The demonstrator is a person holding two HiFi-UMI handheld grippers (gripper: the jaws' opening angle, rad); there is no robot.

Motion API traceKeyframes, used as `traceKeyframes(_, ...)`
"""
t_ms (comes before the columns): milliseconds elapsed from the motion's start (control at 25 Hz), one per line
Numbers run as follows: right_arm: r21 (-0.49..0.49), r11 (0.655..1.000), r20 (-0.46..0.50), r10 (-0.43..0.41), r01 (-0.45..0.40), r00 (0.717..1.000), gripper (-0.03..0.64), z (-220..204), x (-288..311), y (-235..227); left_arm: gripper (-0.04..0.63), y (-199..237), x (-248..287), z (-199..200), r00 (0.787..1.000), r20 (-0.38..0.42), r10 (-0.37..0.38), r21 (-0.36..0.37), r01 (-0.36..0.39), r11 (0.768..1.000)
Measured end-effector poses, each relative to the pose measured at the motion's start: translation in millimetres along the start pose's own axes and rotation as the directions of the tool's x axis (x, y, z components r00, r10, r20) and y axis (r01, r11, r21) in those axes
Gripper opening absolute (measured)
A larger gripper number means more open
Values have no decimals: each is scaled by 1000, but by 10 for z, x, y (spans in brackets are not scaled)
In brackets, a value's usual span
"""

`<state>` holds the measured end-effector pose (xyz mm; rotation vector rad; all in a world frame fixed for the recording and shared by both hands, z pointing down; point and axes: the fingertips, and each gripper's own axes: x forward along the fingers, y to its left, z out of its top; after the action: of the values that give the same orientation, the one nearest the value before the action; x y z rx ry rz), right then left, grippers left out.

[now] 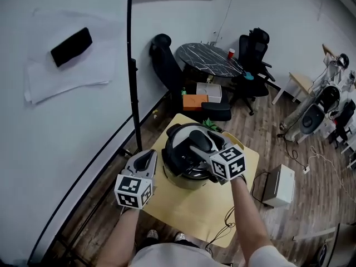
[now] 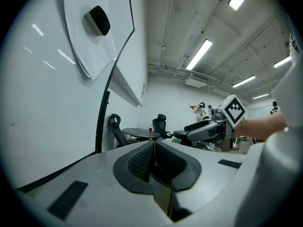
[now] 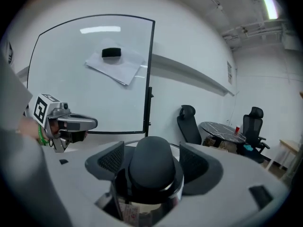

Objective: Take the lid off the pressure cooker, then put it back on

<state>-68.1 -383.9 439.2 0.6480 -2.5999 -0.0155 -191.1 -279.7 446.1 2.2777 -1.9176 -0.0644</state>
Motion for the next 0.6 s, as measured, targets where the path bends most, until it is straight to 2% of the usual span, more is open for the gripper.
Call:
traceKeyframes(400,-13,1000,-137,17,-19,990,330,-73,305,-4,15,58,-75,91,1000,16,25,0,-25,1000)
traceKeyframes(520,-21,1000,-154,6,-10,988,292,-86,309,-14,15,65,-97,123,999,18,27,1,-27,1000)
traceKeyframes(600,-23,1000,-154,0,-4,988,290,-97,316,-23,15,76,-101,104,999,17,29,-1,-29,1000)
